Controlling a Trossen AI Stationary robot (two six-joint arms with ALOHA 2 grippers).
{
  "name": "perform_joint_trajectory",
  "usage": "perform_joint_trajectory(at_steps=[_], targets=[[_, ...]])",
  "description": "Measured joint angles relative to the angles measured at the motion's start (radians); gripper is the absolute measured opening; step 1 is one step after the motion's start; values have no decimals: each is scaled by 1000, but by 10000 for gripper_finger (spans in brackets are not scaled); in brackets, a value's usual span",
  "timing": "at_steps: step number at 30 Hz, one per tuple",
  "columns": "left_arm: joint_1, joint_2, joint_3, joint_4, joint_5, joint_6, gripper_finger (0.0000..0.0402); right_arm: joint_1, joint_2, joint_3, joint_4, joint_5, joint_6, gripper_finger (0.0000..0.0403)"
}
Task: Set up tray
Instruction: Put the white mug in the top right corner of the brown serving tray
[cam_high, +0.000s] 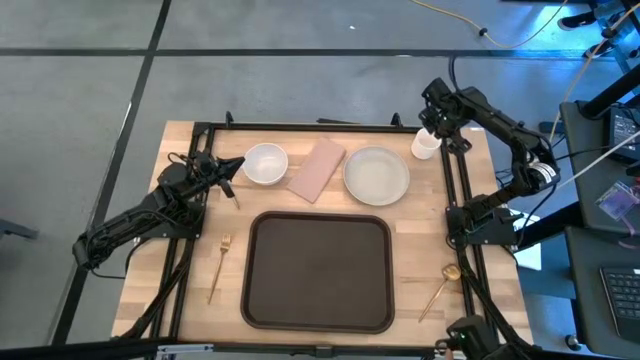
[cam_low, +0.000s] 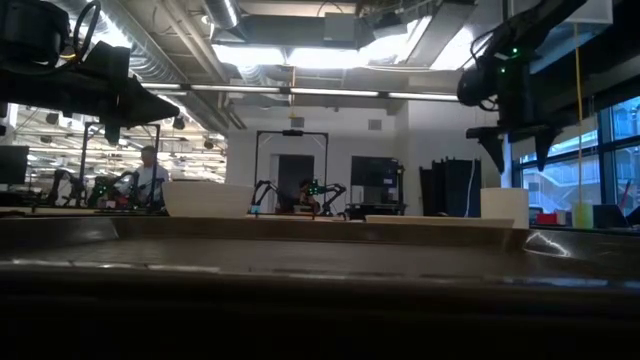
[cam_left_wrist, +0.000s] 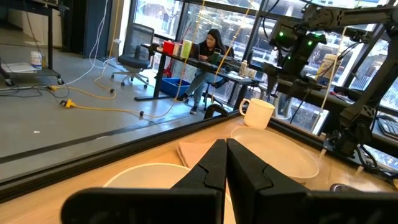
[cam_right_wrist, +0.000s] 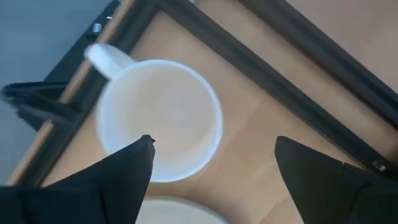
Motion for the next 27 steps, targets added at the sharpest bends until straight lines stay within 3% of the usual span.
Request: perform_joint_trajectory(at_steps=[8,15,27], targets=[[0,0,0,0,0,0,4,-5,0,-124,111,-19,1,298],[0,0,0,0,-25,0,4,-5,0,-201,242,-18,-5,212],[0,0,0,0,-48,0,4,-5,0,-235,255,10,-157,77]])
